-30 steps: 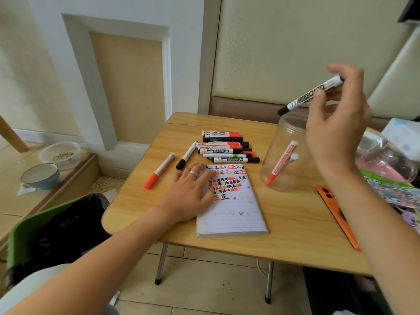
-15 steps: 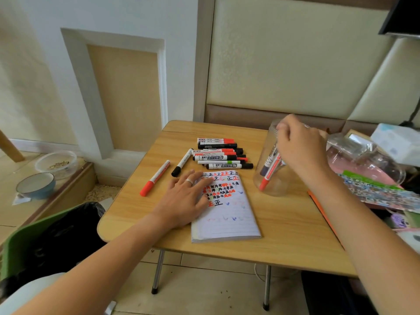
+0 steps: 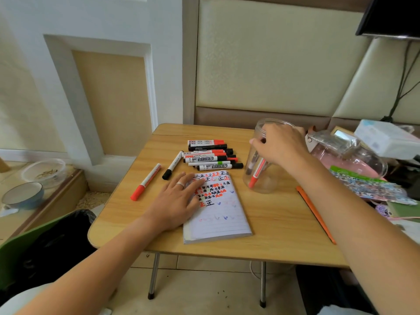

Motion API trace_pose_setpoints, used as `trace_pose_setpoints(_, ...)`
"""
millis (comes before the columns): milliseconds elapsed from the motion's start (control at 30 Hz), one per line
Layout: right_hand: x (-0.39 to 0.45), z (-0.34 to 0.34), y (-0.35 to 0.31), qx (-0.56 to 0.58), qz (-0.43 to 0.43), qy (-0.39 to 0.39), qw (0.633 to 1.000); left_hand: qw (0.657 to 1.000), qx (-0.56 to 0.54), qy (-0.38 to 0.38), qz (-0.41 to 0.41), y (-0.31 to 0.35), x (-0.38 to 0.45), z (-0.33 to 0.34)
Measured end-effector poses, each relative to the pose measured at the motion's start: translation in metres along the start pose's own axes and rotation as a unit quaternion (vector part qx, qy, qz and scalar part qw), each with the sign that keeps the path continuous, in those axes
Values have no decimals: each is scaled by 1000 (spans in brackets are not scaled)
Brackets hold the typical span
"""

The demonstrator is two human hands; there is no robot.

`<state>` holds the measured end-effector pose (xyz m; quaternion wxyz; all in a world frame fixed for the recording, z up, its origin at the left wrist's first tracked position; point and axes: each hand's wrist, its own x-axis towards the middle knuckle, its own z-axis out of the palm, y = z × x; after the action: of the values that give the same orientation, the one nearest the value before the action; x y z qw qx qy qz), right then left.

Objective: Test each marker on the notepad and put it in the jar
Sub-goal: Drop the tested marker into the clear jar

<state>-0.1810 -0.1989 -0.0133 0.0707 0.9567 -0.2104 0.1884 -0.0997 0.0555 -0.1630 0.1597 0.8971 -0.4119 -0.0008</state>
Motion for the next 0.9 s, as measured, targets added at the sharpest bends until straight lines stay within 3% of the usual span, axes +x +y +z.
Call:
trace_pose_setpoints(233, 0, -3, -1, 36, 2, -6, 999, 1000, -1, -3, 4, -1, 0, 0)
trace_pose_setpoints(300, -4, -1, -5, 57, 6, 57, 997, 1000, -9, 0, 4, -2, 0, 1)
trace_pose_setpoints(400, -13, 7, -18, 60, -56, 244, 966, 1000, -21, 9, -1, -3, 1, 1)
trace_pose_setpoints(467, -18, 14, -33, 80, -117, 286, 948, 999, -34, 19, -4, -2, 1, 0)
trace_pose_setpoints(567, -21, 31, -57, 121, -175, 142, 967, 999, -43, 27, -8, -1, 2, -1)
trace_pose_setpoints(667, -22, 56, -74, 87, -187, -1, 979, 998, -49, 32, -13, 1, 2, -2)
trace_pose_setpoints(900, -10, 88, -79, 42, -165, -61, 984, 998, -53, 42, -6, 1, 2, -2)
